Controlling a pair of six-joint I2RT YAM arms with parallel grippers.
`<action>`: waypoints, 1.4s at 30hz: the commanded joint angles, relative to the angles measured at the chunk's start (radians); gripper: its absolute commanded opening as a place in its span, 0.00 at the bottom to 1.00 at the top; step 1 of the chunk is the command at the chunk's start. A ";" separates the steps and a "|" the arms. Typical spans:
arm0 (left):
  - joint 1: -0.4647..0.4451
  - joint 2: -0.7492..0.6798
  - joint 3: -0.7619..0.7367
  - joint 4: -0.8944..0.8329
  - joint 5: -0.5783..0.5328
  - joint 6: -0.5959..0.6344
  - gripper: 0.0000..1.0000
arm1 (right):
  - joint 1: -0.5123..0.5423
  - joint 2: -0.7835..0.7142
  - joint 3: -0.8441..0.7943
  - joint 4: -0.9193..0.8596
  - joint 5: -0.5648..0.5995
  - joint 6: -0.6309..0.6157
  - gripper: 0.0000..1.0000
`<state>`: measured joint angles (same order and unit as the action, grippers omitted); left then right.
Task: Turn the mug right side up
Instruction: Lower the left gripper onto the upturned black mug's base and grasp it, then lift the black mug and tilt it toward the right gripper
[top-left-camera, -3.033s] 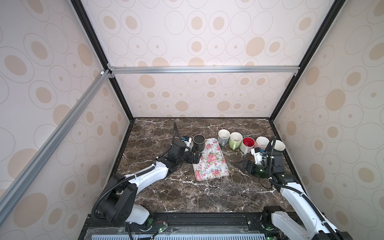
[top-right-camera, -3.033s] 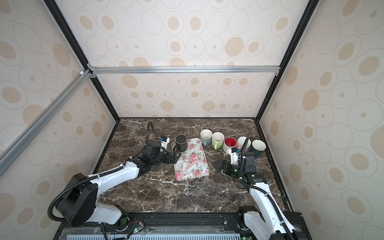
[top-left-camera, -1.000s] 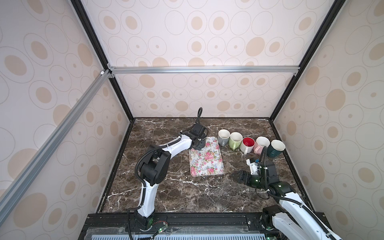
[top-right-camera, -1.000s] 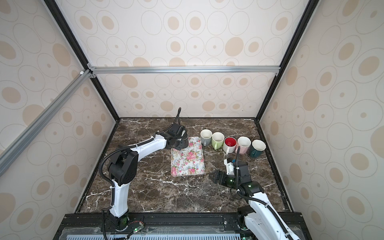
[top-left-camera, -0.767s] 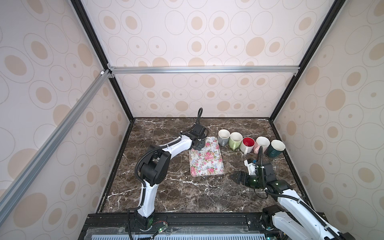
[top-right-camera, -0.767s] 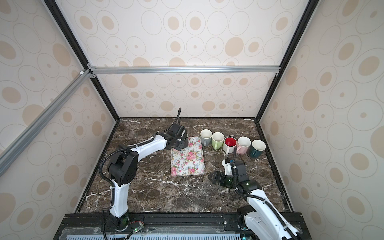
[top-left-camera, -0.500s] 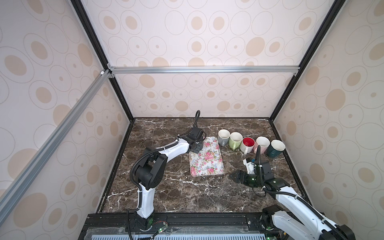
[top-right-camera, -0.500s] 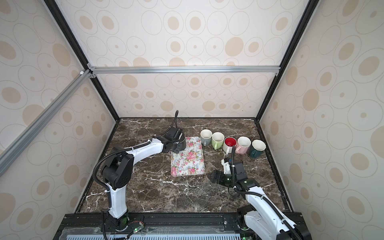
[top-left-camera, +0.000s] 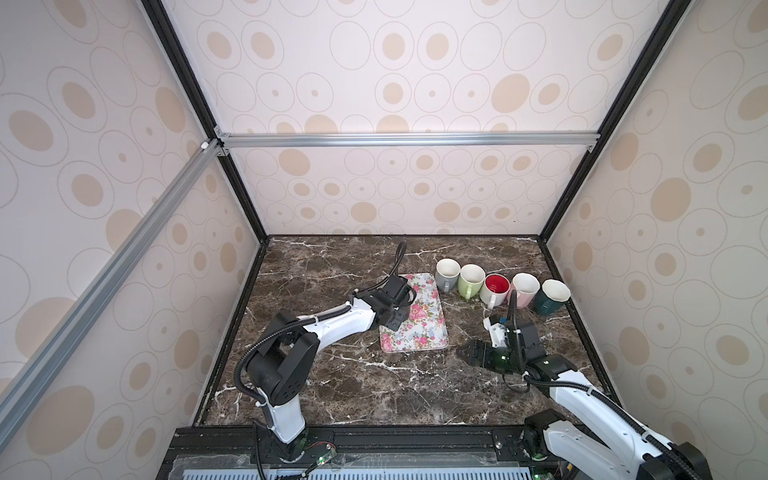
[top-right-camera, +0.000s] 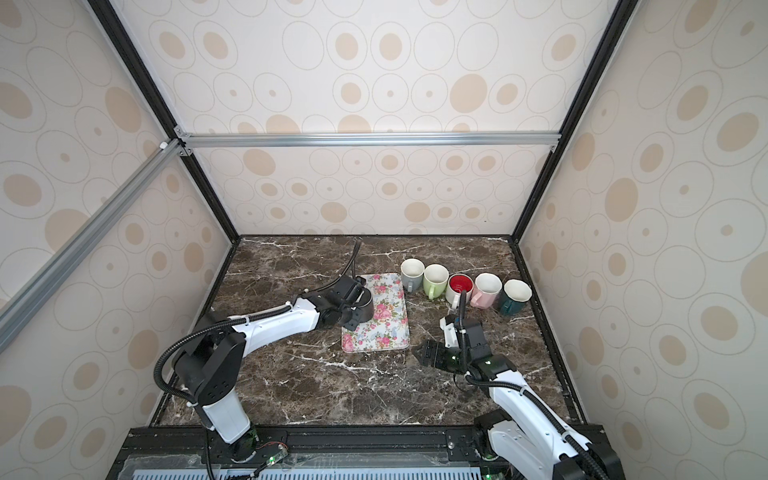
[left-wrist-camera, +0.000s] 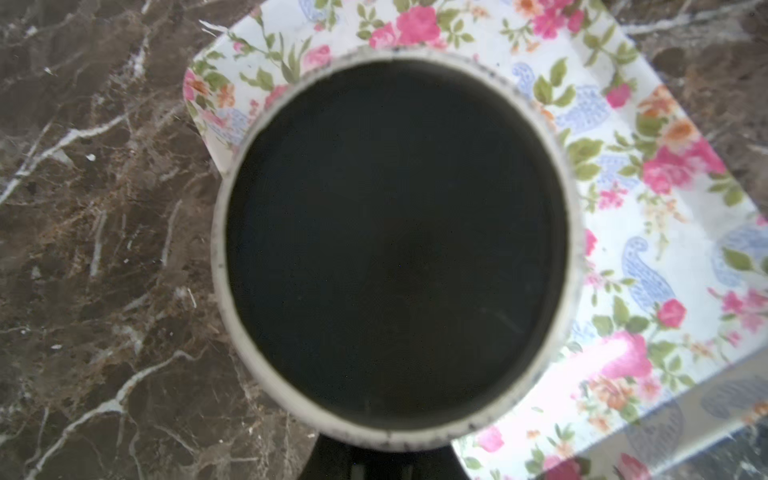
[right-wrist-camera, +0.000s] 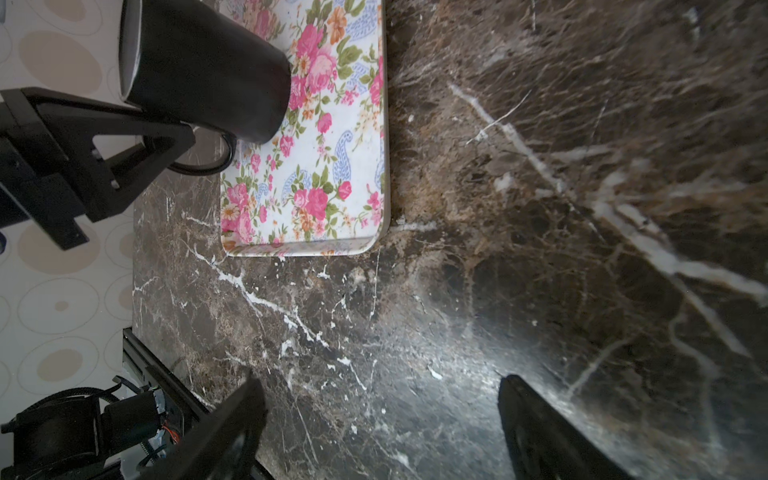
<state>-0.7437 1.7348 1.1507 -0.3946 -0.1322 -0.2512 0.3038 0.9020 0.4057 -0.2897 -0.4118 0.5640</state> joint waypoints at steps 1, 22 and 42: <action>-0.058 -0.048 -0.039 -0.092 0.044 -0.052 0.09 | 0.008 0.007 0.018 0.011 0.015 0.004 0.90; -0.335 -0.389 -0.313 -0.087 0.135 -0.342 0.06 | 0.008 0.023 0.041 -0.008 0.022 -0.002 0.90; -0.217 -0.295 -0.113 -0.098 0.136 -0.224 0.00 | 0.017 -0.092 -0.007 0.042 -0.045 0.090 0.90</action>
<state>-0.9928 1.4479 0.9577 -0.5182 -0.0086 -0.5114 0.3088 0.8223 0.3988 -0.2657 -0.4381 0.6323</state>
